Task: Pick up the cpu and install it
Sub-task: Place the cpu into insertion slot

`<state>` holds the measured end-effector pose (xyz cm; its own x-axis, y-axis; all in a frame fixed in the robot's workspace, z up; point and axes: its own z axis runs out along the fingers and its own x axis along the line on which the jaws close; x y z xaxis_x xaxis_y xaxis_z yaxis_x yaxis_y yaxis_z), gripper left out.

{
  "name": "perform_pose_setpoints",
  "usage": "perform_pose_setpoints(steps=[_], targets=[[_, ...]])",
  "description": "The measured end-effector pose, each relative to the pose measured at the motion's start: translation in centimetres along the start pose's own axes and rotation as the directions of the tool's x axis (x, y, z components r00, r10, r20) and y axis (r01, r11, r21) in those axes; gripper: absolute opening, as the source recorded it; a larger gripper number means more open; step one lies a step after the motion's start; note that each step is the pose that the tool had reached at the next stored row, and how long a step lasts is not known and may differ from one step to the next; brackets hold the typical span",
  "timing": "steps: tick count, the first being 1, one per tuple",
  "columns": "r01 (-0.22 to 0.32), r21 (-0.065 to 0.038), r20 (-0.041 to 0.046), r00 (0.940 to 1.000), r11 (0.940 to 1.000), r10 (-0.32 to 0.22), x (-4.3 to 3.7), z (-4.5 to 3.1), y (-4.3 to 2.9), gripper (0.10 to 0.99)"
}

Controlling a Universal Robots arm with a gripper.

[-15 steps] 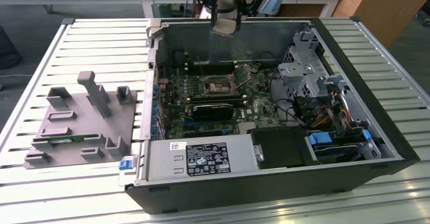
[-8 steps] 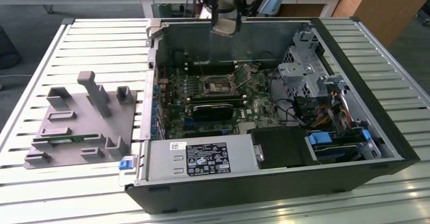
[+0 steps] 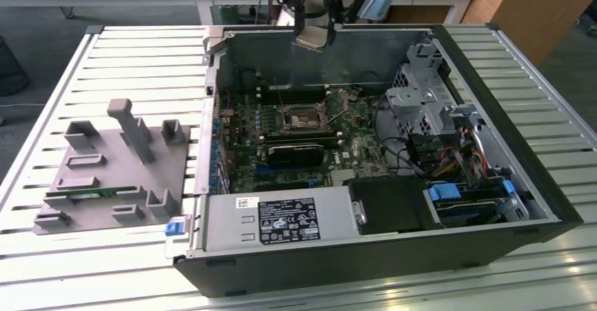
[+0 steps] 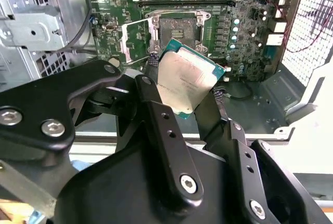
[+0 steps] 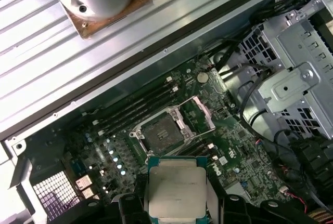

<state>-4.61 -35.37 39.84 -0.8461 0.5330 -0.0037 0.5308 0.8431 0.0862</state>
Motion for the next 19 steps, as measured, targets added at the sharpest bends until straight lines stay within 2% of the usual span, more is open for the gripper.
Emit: perform_pose_setpoints(steps=[9, 19], targets=[[-0.078, 0.0, 0.0067, 0.997, 0.997, 0.078, 0.0, 0.01, 0.0, 0.529], [-0.154, 0.0, 0.0134, 0.9879, 0.988, 0.154, 0.0, 0.02, 0.0, 0.529]])
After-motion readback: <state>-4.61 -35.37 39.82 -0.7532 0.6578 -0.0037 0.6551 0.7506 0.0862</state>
